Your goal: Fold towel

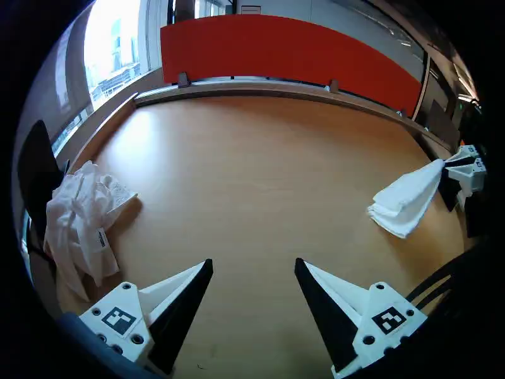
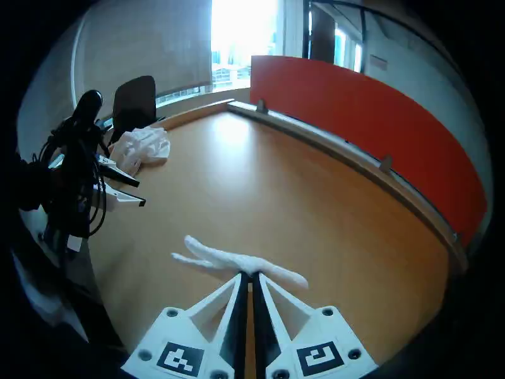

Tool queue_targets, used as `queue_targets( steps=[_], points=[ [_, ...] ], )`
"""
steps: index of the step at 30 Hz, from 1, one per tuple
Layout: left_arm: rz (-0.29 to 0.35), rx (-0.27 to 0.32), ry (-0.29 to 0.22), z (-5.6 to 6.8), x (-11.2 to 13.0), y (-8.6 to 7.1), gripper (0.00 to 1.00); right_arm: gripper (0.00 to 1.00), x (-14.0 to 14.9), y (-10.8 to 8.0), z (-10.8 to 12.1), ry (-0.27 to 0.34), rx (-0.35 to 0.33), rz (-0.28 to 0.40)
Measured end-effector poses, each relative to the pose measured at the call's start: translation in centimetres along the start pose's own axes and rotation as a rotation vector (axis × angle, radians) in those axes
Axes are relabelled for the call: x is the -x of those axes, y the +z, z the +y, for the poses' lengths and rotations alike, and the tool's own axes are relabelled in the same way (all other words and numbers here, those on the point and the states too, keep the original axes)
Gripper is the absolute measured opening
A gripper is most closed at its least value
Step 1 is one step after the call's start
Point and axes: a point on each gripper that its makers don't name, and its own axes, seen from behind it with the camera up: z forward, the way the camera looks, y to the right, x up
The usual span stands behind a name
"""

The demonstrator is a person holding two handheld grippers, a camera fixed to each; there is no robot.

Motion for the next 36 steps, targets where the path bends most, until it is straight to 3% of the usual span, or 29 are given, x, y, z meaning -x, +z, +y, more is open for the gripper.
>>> queue_targets(
  steps=[16,36],
  points=[
    [0.012,0.002,0.008,-0.1,-0.8,-0.5,0.97,0.04,-2.6,-3.0,3.0,0.022,0.046,0.045],
    [0.012,0.001,0.016,0.4,-1.4,-0.3,0.97,0.04,0.6,-7.4,12.8,0.033,0.124,-0.032]
  ],
)
